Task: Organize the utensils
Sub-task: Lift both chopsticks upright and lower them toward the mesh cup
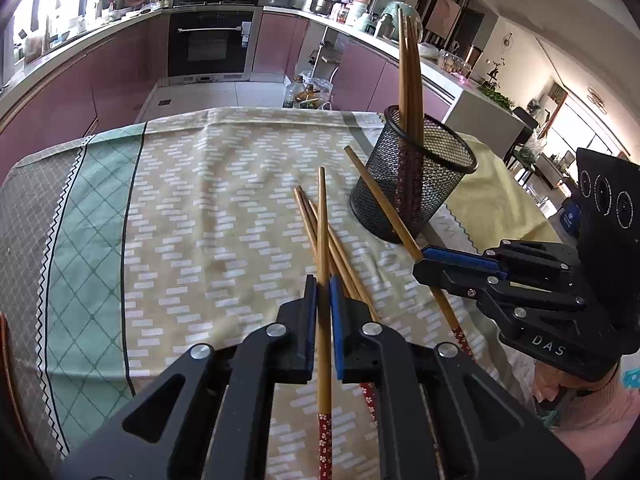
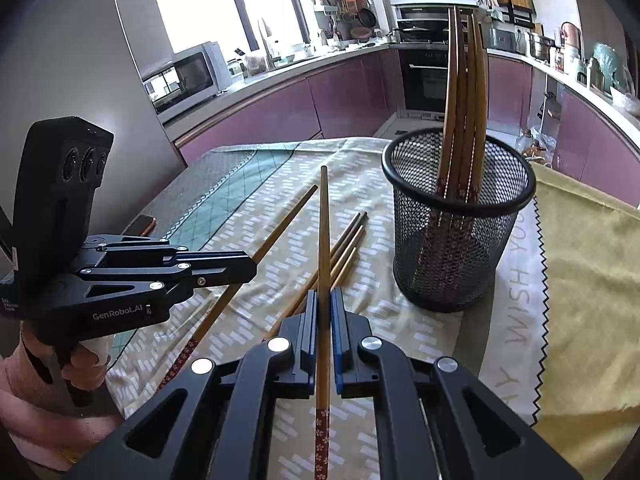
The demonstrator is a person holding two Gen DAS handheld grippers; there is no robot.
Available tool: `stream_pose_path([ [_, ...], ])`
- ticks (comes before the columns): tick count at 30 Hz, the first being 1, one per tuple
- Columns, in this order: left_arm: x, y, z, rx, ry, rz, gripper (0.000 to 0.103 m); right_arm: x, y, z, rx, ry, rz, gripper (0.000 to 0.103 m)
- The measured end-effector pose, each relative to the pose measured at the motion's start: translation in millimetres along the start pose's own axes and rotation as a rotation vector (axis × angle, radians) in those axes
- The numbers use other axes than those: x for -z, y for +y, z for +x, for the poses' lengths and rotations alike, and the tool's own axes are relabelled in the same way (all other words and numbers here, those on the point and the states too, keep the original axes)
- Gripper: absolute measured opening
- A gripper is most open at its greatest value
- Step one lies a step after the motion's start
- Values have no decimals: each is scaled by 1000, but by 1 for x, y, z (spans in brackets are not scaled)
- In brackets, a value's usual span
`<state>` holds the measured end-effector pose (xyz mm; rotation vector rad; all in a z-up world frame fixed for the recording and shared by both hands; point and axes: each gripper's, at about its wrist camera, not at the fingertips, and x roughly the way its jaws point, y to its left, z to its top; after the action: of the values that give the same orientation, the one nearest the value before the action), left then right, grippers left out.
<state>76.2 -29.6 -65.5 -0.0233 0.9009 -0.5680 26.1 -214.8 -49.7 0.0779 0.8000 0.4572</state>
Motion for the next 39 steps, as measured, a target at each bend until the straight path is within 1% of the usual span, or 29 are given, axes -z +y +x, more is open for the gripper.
stream_pose_path([
  [2, -4, -3, -11, 42, -17, -3, 7, -4, 2, -10, -4, -24, -6, 6],
  [6, -13, -11, -34, 98, -67, 3, 7, -11, 1, -31, -15, -85, -6, 6],
  [11, -22, -21, -60, 140, -130, 19, 7, -18, -5, -49, -20, -138, 9, 6],
  [15, -30, -25, -74, 166, -169, 21, 7, -22, -9, -56, -19, -168, 16, 6],
  [24, -58, -34, -87, 187, -246, 29, 7, -42, -18, -77, -6, -244, 7, 6],
  [39, -116, -60, -109, 185, -364, 86, 7, -86, -27, -120, 47, -359, -29, 5],
])
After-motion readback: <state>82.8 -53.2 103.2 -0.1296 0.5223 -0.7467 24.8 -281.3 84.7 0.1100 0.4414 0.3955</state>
